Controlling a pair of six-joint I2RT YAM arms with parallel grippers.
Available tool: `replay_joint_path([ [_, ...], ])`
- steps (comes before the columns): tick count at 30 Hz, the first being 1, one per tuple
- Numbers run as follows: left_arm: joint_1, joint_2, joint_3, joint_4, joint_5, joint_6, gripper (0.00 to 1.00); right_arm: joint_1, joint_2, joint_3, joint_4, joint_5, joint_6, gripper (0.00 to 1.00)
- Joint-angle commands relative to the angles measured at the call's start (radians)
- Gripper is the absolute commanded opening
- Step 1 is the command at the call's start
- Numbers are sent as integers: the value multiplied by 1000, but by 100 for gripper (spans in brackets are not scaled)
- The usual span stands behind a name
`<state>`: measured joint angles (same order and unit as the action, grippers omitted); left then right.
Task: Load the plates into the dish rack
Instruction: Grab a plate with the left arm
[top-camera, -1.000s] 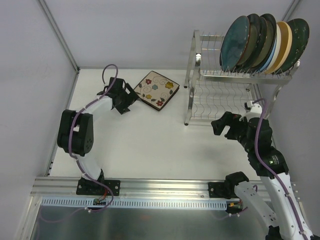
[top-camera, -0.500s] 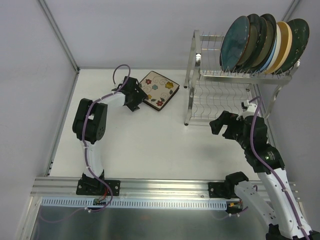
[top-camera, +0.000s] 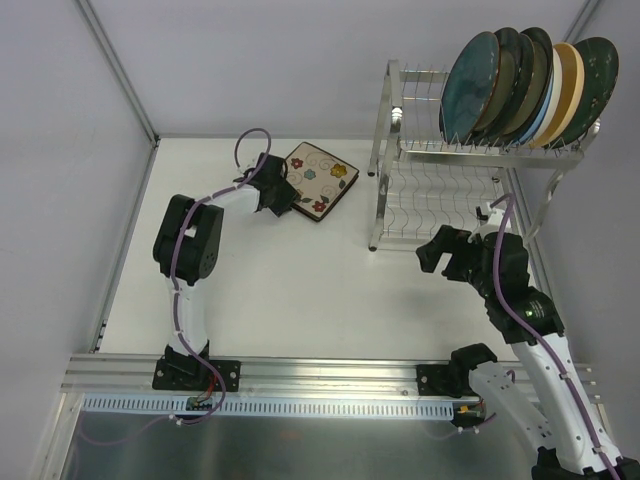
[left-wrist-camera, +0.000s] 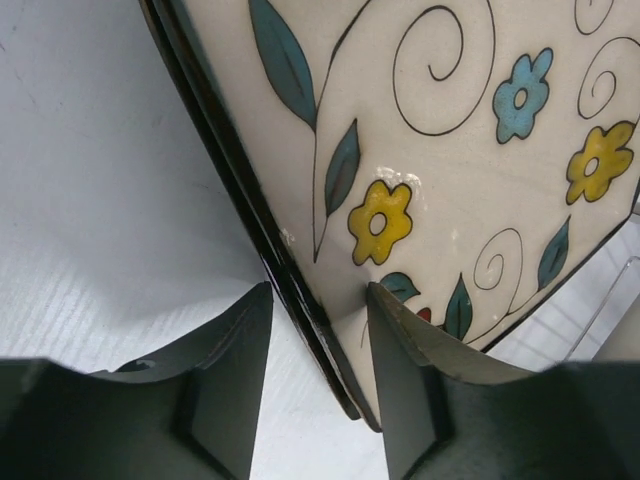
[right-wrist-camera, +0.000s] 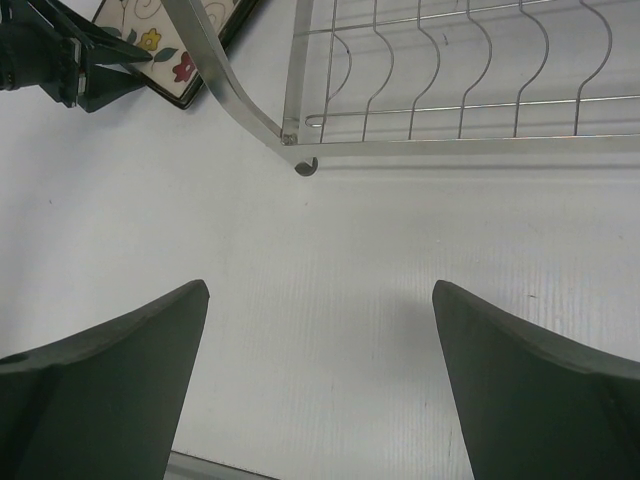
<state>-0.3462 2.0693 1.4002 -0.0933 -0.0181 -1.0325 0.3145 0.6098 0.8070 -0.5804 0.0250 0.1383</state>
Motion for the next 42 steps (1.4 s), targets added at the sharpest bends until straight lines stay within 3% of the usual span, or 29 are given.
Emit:
replay_joint_path([
  [1, -8, 2, -24, -29, -48, 26, 40, -2, -5, -9, 36, -16, -3, 100],
  [8, -8, -34, -95, -29, -43, 25, 19, -2, 1, -12, 36, -16, -6, 100],
  [23, 44, -238, -308, -31, -40, 146, 1, -2, 4, -9, 33, -77, 27, 100],
  [42, 59, -442, -402, -43, 43, 213, 0, 0, -1, -6, 24, -102, 41, 100],
])
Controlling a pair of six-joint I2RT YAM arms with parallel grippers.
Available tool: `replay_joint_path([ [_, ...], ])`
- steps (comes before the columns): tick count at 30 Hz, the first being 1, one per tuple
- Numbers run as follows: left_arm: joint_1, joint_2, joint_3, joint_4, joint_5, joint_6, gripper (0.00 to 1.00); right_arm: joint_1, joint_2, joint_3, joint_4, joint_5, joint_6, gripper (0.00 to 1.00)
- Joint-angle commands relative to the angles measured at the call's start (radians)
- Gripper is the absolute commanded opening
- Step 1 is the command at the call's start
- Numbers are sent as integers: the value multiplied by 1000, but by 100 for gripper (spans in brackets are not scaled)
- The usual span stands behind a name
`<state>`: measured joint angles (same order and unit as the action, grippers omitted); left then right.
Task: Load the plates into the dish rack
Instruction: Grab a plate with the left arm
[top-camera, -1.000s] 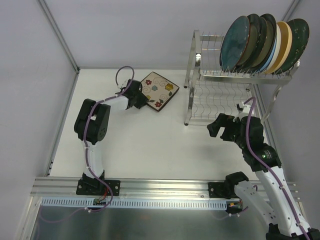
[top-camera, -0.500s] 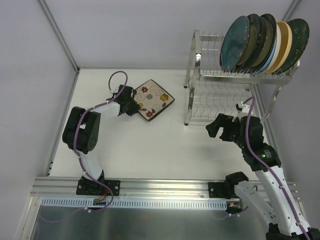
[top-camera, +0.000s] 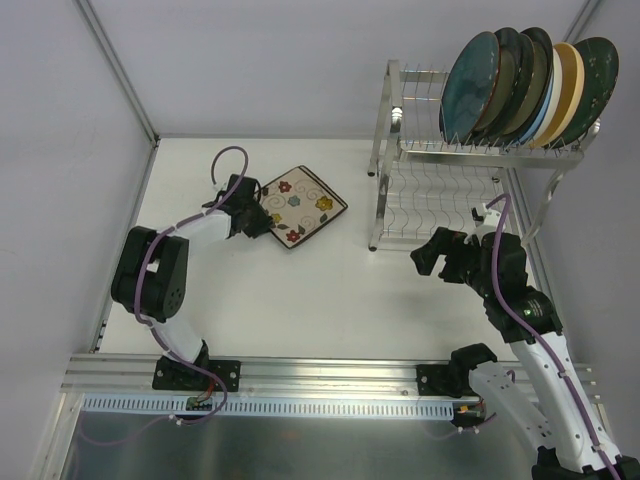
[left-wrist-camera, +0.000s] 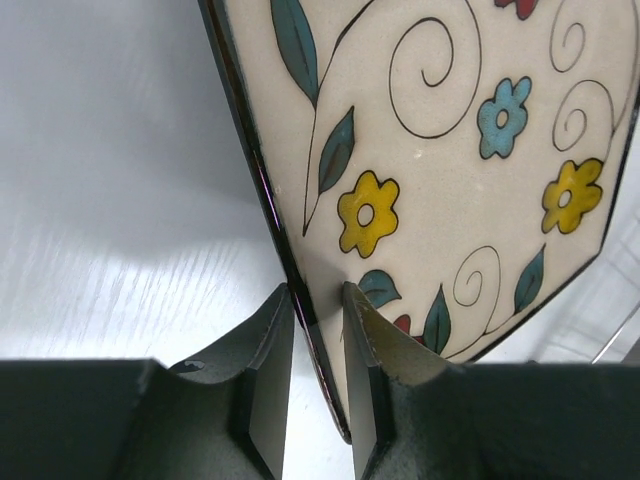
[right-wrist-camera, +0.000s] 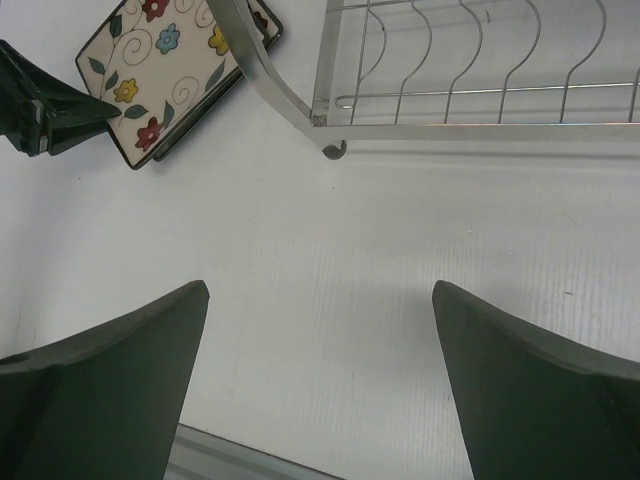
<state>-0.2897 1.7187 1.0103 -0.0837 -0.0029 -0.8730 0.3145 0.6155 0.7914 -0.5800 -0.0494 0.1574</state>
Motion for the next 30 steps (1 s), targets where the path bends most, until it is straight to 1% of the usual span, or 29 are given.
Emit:
replay_joint_path([
  [1, 4, -100, -15, -56, 30, 52, 0, 0, -5, 8, 26, -32, 24, 100],
  [10, 15, -197, -99, -59, 92, -30, 0, 3, 15, 9, 51, -53, 28, 100],
  [18, 17, -307, -136, -60, 66, -80, 0, 6, 30, -1, 62, -59, 27, 100],
  [24, 17, -372, -209, -56, 21, -119, 0, 8, 43, 6, 71, -52, 18, 99],
  [30, 17, -412, -305, 33, 15, -159, 0, 8, 47, 3, 72, -55, 16, 100],
])
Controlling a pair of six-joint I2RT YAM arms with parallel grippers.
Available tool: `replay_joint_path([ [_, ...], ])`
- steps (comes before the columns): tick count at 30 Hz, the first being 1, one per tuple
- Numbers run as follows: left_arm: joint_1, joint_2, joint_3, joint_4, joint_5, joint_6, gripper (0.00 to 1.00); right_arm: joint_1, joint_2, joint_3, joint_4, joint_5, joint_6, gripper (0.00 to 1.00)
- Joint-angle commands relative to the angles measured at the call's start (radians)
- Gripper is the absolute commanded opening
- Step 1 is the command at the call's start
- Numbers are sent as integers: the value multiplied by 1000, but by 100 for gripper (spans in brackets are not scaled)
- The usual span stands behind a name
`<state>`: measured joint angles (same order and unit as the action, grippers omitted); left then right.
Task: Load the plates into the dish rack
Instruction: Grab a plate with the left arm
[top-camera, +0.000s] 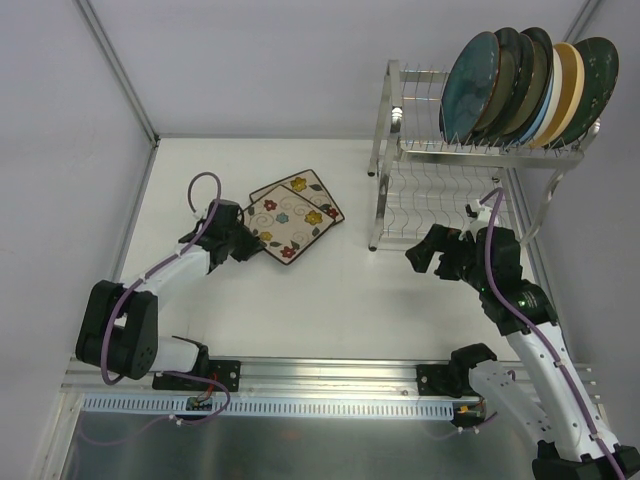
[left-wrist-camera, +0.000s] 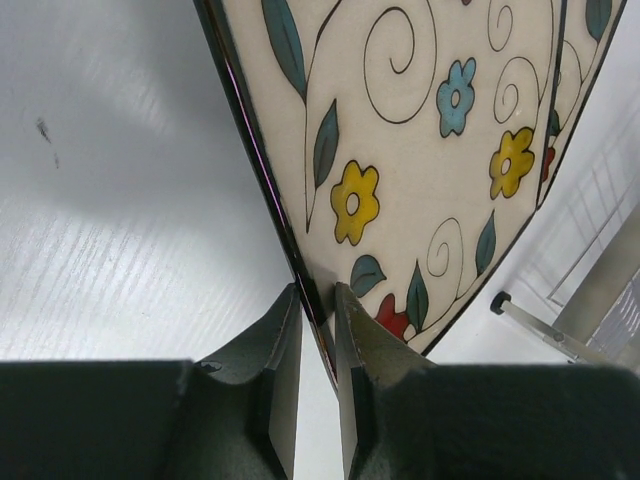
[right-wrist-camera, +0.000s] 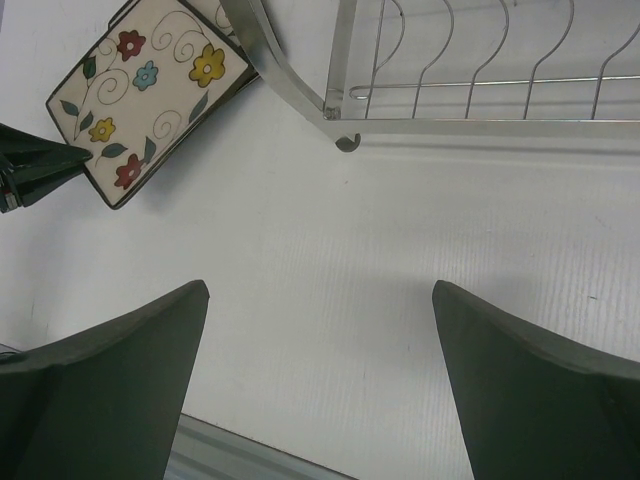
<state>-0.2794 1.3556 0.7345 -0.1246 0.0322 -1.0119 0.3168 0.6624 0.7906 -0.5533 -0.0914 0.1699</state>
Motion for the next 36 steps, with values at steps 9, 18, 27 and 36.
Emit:
replay_joint_path([
  [9, 6, -58, -171, 281, 9, -105, 4, 5, 6, 19, 36, 10, -15, 99],
  [18, 6, -47, -210, 355, 15, -120, 22, 7, 11, 32, 27, 15, -23, 100],
  [27, 5, -58, -238, 404, 9, -126, 37, 7, 14, 33, 26, 19, -24, 99],
  [36, 14, -56, -260, 471, -15, -116, 71, 7, 9, 35, 20, 30, -33, 99],
])
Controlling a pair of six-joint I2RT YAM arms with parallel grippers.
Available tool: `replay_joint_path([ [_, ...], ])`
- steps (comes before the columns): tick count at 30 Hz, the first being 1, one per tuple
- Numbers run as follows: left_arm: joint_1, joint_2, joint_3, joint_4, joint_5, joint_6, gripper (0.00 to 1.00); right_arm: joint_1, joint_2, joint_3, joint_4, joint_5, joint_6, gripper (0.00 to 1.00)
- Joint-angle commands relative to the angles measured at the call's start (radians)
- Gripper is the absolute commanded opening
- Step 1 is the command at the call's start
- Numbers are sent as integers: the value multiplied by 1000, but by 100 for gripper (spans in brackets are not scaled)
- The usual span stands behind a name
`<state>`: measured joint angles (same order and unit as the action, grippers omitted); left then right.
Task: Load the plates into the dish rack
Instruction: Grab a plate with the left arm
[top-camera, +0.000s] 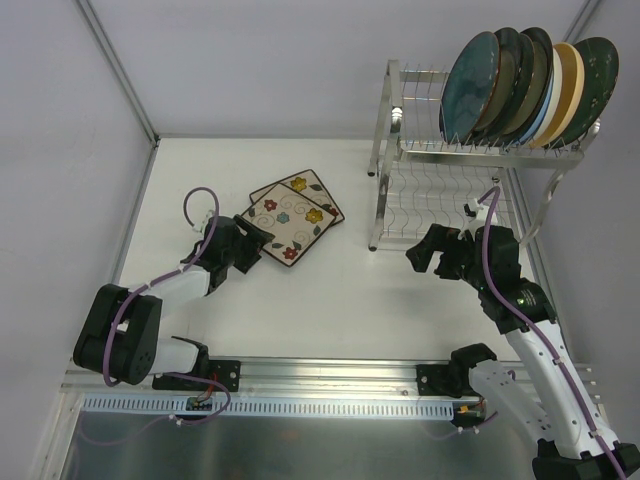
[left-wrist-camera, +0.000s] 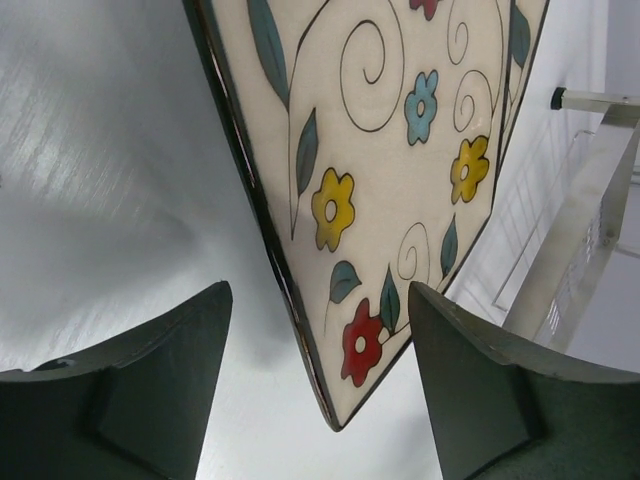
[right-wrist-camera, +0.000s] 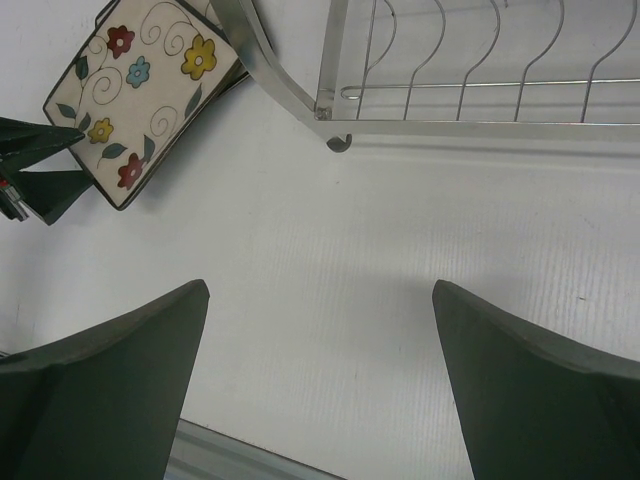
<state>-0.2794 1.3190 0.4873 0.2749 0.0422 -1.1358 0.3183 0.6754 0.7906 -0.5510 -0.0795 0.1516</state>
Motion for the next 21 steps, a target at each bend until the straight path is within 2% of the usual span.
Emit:
replay_joint_path([
  [1, 17, -9, -15, 82, -25, 5, 72, 4, -5, 32, 16, 20, -17, 99],
  [6, 51, 40, -29, 207, -8, 1, 73, 4, -10, 29, 13, 20, -17, 99],
  [11, 83, 126, -12, 277, 30, -9, 68, 5, -20, 25, 10, 27, -23, 99],
  [16, 88, 196, 16, 312, 44, 11, 62, 5, -28, 22, 2, 38, -24, 99],
  [21, 97, 249, 28, 348, 68, 21, 50, 4, -34, 19, -3, 50, -15, 100],
])
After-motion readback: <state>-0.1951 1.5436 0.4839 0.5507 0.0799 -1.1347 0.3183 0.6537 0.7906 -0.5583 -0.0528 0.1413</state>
